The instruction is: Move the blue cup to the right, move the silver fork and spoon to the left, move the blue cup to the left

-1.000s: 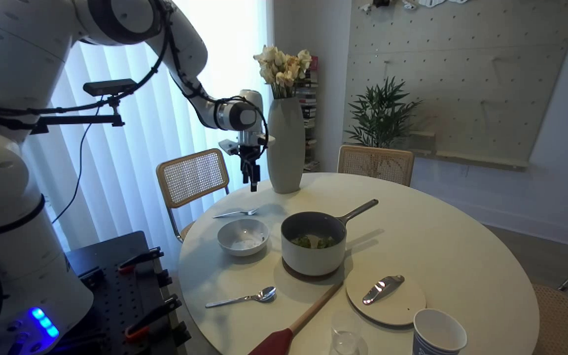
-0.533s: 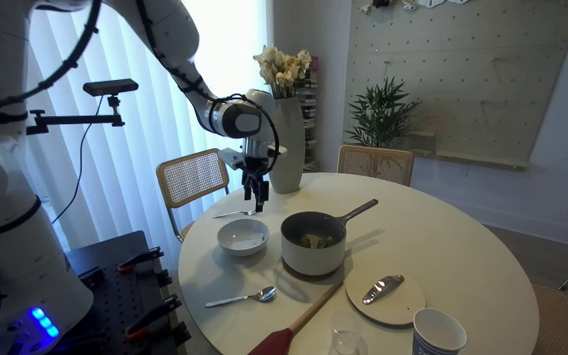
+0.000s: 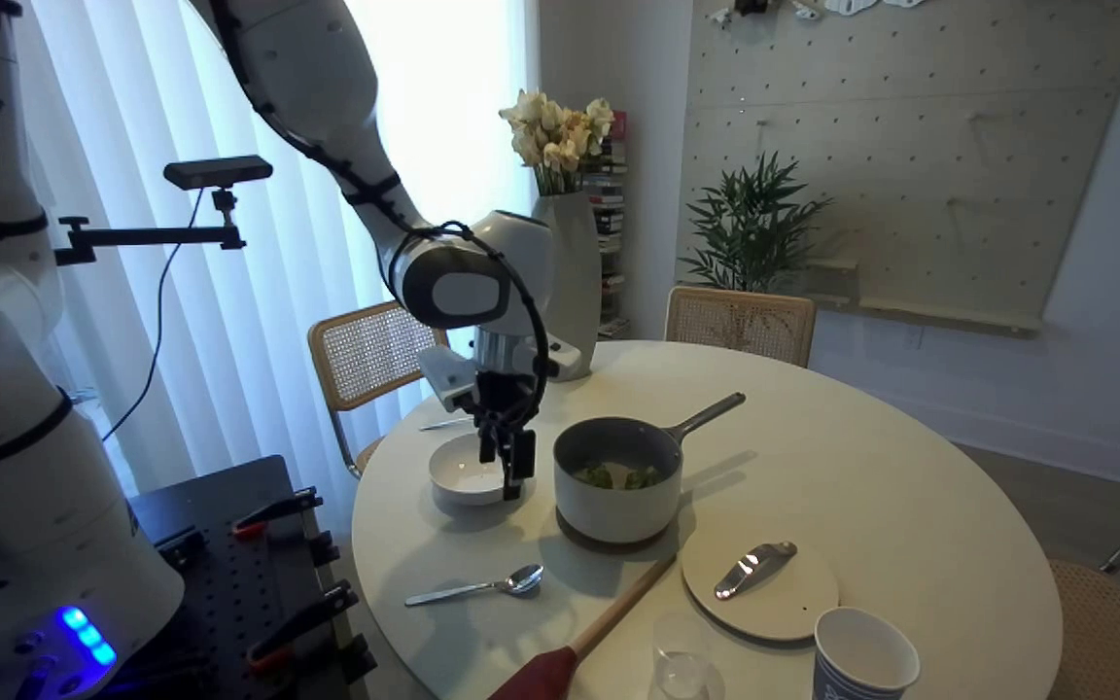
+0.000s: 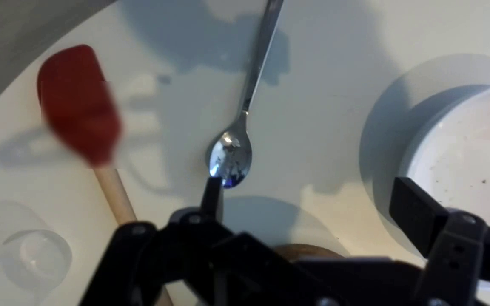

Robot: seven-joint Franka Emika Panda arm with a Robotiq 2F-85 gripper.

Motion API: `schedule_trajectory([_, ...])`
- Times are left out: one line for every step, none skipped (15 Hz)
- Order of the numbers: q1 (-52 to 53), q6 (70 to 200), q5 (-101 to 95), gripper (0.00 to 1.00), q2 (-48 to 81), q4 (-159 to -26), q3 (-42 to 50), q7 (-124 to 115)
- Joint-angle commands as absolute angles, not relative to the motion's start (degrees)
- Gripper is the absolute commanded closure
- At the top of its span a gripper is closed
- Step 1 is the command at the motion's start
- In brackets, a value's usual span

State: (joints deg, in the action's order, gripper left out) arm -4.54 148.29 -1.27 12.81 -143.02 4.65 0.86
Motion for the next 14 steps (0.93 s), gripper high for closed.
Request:
schedule_trajectory([-5.3, 153.9, -2.8, 0.0, 11.8, -147.8, 5.9, 1.5])
schedule_trajectory([-5.3, 155.1, -2.8, 0.0, 12.0, -148.6, 6.2, 1.3])
schedule_trajectory([-5.3, 156.4, -2.7, 0.0, 12.3, -149.5, 6.4, 1.1])
schedule_trajectory([-5.4, 157.5, -2.3, 0.0, 12.4, -150.4, 6.4, 1.3])
schedule_trajectory([-5.5, 158.8, -2.3, 0.0, 12.6, -151.2, 6.5, 1.1])
schedule_trajectory([-5.7, 160.0, -1.8, 0.0, 12.9, -152.1, 6.4, 1.4])
schedule_trajectory([-5.6, 161.1, -2.0, 0.0, 13.2, -152.8, 6.6, 1.3])
schedule_trajectory([-5.6, 162.6, -2.3, 0.0, 13.5, -153.5, 6.9, 1.0])
schedule_trajectory([-5.6, 164.2, -2.6, 0.0, 13.8, -154.2, 7.2, 0.8])
schedule_trajectory([-5.5, 165.9, -2.8, 0.0, 14.3, -154.7, 7.6, 0.6])
schedule_trajectory([-5.6, 167.5, -2.5, 0.0, 15.1, -155.0, 7.8, 0.6])
schedule_trajectory([-5.6, 169.1, -2.5, 0.0, 15.9, -155.2, 8.1, 0.5])
schedule_trajectory([-5.5, 170.8, -2.4, 0.0, 16.9, -155.3, 8.3, 0.3])
schedule_trajectory([-5.4, 172.2, -2.3, 0.0, 17.9, -155.3, 8.5, 0.2])
